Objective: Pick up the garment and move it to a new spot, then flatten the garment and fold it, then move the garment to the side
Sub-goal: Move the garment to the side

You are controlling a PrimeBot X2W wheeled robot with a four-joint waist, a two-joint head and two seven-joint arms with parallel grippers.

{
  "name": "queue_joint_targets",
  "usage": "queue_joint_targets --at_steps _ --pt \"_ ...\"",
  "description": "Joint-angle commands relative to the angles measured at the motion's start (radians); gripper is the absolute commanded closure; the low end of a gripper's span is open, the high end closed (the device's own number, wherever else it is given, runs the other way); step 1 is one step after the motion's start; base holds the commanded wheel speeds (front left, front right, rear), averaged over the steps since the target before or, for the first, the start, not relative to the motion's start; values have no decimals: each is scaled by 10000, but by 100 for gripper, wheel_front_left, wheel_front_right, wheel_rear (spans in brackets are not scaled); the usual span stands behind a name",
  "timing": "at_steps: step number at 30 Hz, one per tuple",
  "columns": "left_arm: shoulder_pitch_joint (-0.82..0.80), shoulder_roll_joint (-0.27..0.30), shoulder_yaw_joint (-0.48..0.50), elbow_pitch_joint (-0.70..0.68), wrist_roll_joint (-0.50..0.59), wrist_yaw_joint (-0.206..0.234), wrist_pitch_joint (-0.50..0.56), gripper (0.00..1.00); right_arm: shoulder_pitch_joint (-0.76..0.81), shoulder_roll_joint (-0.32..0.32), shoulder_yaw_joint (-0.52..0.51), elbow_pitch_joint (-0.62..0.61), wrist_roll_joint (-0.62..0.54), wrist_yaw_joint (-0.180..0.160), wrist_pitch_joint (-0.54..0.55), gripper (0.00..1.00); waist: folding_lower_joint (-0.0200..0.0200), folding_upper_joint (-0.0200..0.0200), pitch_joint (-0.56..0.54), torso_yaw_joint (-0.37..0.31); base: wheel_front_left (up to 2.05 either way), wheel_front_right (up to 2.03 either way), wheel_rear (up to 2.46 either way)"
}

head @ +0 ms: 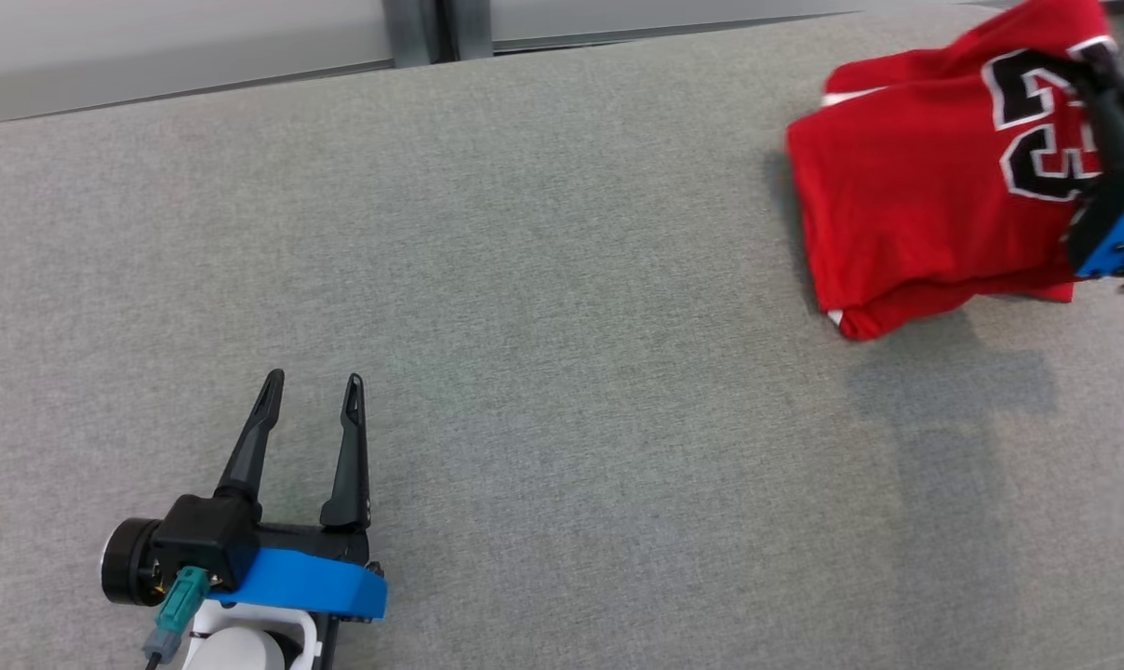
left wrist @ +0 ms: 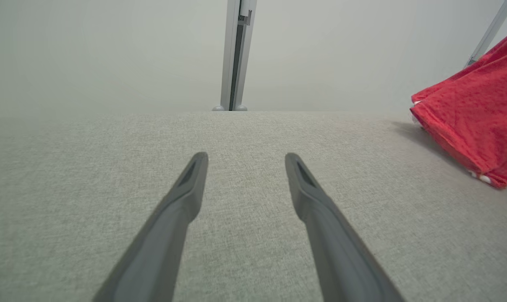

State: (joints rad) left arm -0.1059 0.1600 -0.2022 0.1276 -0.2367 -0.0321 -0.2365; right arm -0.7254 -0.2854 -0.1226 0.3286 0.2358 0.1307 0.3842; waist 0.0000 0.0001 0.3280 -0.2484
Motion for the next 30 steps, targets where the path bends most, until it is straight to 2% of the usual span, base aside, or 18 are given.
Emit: queue_joint_targets --at_steps 1,9,10,11,12,19,26,30 --pt "-91 37 16 3 -39 6 -50 0 -246 -182 -275 138 -105 -1 -113 100 0 -1 29 84 0 0 0" --pt "-167 181 -24 -119 6 48 28 0 -646 -655 -1569 1036 -956 -1 -652 100 0 -1 287 323 0 0 0" --pt "-177 199 -49 -154 28 55 51 0 -676 -680 -1687 1181 -1207 -1 -861 75 0 -1 341 337 0 0 0" --pt "-189 225 -67 -177 45 49 84 0 -693 -683 -1752 1331 -1432 -1 -1091 63 0 -1 386 348 0 0 0" --pt "-207 258 -81 -195 60 45 104 0 -726 -667 -1828 1471 -1623 1 -1333 0 0 -1 434 355 0 0 0" --pt "-221 380 -172 -339 71 74 252 0 -1067 -281 -2217 2645 -2413 1 -2949 0 0 -1 559 343 0 0 0" --pt "-96 471 -93 -458 -25 177 313 0 -1219 -155 -1390 3245 -2244 -1 -3777 0 0 -1 378 207 0 0 0" --pt "-76 457 47 -401 -186 226 227 0 -1080 48 -692 3138 -2097 -1 -4192 0 0 -1 83 189 0 0 0"
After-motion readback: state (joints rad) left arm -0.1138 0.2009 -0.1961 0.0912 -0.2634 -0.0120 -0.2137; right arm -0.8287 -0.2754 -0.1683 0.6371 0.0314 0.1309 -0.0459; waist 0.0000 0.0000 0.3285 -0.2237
